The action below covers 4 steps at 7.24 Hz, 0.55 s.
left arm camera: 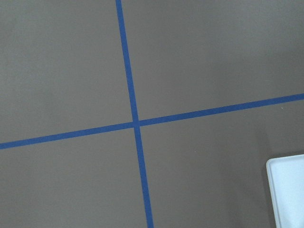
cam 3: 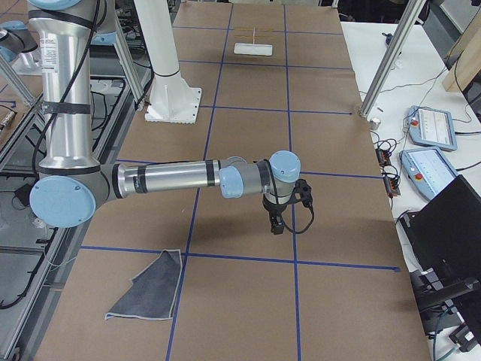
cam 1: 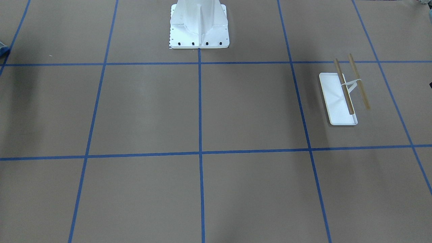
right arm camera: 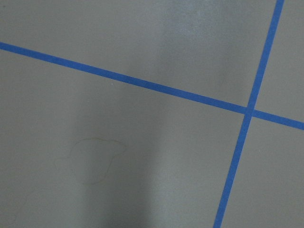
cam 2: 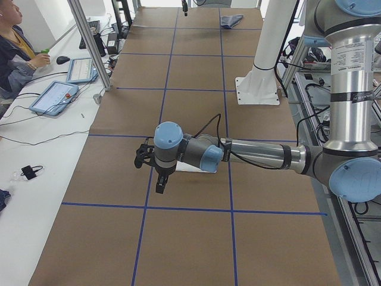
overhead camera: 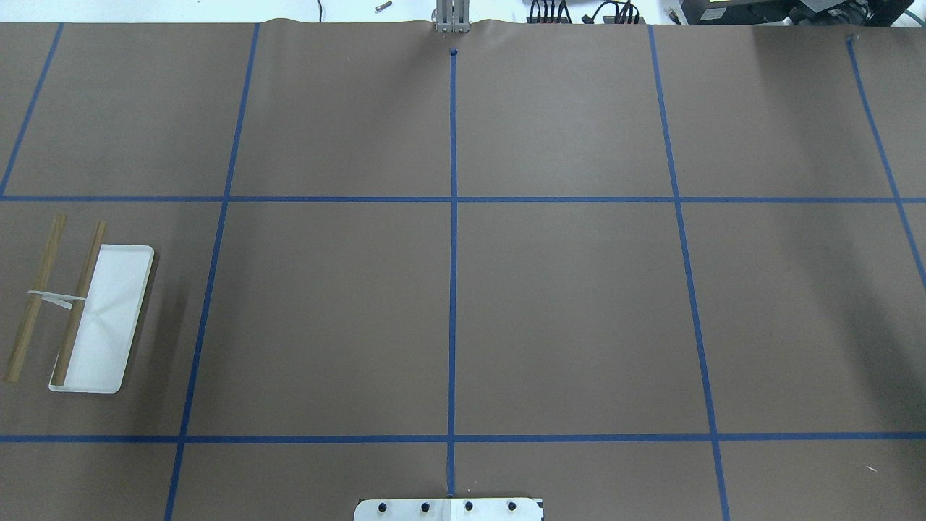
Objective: Hang towel on rack
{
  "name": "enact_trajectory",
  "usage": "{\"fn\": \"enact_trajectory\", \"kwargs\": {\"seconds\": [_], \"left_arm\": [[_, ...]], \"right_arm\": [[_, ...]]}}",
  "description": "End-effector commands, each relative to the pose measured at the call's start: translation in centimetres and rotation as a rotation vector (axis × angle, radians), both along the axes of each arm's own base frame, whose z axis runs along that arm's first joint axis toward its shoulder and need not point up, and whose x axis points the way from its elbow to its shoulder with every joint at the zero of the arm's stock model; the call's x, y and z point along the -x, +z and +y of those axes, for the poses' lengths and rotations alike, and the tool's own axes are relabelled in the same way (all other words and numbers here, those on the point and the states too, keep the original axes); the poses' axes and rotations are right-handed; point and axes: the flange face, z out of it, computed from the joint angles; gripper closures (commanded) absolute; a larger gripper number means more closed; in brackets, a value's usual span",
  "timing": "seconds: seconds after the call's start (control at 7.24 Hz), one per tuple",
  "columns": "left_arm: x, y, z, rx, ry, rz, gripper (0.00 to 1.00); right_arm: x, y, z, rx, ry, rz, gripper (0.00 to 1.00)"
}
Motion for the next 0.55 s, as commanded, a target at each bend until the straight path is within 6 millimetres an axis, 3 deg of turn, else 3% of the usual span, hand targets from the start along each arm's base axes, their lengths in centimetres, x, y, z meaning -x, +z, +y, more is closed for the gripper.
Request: {"fn": "enact_trajectory", "kwargs": {"seconds": [0.0,0.14,0.28,0.41], "left_arm": [[1.0,-0.3,2.7,-0.003,-0.025,-0.007,0.02],[0.9,0.8,2.6,0.014,-0.020,-0.009,0.02],[1.1,0.4,3.1,-0.028,-0.026,-0.005,0.02],[0.9,0.6,2.9,-0.024,-0.044,0.001,0.02]], "right_arm": [[0.7,-0.2,-0.1,-0.023,0.019,-0.026,0.00],[1.0,0.2,0.0,-0.056,0.020,-0.035,0.00],[0.9,0.5,0.0,-0.055,0.020,-0.033,0.00],[2.3,0.3,0.0,-0.064,-0.008,-0.031,0.00]]}}
